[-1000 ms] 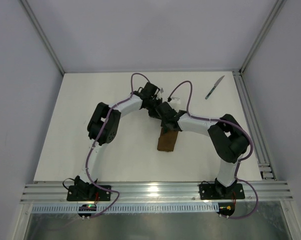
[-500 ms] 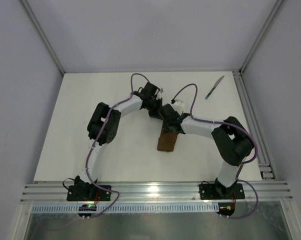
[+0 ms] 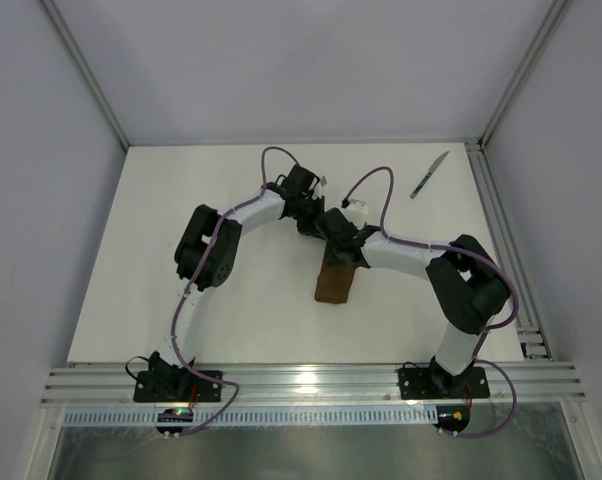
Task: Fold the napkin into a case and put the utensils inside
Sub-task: Insert the fork into the folded napkin.
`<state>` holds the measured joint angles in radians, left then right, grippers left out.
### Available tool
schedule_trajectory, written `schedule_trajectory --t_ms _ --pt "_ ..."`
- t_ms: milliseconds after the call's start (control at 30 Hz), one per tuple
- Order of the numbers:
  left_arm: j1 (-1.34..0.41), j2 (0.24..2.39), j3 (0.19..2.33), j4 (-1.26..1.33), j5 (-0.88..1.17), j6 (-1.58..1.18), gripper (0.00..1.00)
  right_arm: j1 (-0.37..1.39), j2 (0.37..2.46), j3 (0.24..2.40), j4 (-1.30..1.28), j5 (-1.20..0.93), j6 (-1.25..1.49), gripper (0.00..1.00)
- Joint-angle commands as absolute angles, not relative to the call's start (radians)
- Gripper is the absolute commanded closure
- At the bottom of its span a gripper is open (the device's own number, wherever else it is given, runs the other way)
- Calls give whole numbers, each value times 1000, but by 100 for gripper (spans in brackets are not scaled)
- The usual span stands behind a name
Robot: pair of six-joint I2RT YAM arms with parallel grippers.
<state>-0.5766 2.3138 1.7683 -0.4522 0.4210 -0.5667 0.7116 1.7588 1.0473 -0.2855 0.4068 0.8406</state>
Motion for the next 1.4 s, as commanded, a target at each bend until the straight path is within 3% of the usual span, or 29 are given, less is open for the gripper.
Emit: schedule_trajectory --t_ms 0,233,733,1000,1367 --pt "-581 2278 1746 -442 413 -555 100 716 1736 1132 -337 475 802 71" --pt "-581 2275 1743 -439 417 -555 100 669 1739 1169 -339 483 769 60" --pt "-580 2276 1744 -440 422 -560 100 653 1875 1220 -338 397 758 64" --pt "-581 2278 1747 -442 420 -557 100 661 1865 1183 -318 377 779 92" --pt "-581 2279 1749 -442 422 -558 100 678 1786 1124 -302 403 822 96"
